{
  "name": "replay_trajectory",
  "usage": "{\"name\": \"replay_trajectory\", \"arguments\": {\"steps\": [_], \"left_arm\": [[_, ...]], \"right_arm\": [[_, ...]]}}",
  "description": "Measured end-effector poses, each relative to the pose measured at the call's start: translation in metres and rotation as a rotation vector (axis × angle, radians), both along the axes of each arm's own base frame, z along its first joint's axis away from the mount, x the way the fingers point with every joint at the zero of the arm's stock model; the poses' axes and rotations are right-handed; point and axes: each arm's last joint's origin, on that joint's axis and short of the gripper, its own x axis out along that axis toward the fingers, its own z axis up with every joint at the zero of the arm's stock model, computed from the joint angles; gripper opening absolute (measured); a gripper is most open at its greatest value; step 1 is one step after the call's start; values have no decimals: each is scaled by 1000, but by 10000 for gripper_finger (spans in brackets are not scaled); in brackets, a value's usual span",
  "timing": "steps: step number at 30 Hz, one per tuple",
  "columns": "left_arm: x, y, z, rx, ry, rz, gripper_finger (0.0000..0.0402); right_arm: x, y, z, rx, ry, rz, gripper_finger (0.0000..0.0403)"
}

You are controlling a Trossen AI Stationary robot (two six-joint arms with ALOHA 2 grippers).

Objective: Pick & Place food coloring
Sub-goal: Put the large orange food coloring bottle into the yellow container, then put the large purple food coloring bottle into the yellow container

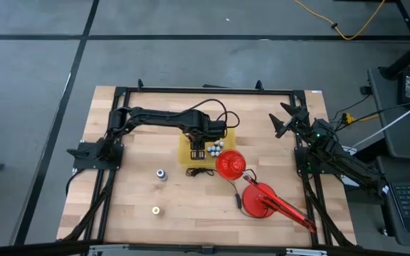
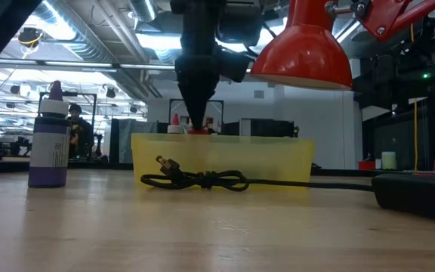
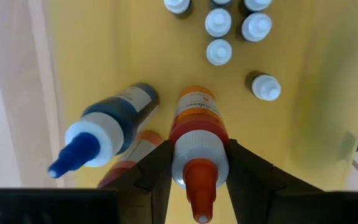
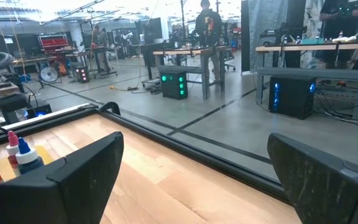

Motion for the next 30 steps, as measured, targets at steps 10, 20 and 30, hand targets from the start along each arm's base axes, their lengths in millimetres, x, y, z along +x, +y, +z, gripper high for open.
{"name": "replay_trajectory", "arguments": {"steps": [10, 20, 30], "left_arm": [[-1, 0, 1, 15, 7, 1, 143], [-1, 1, 1, 30, 6, 9, 170], [-15, -3, 33, 74, -71, 95, 206]], "right_arm": [[0, 0, 0, 0, 0, 0, 398], [0, 0, 0, 0, 0, 0, 398], [0, 0, 0, 0, 0, 0, 398]]}}
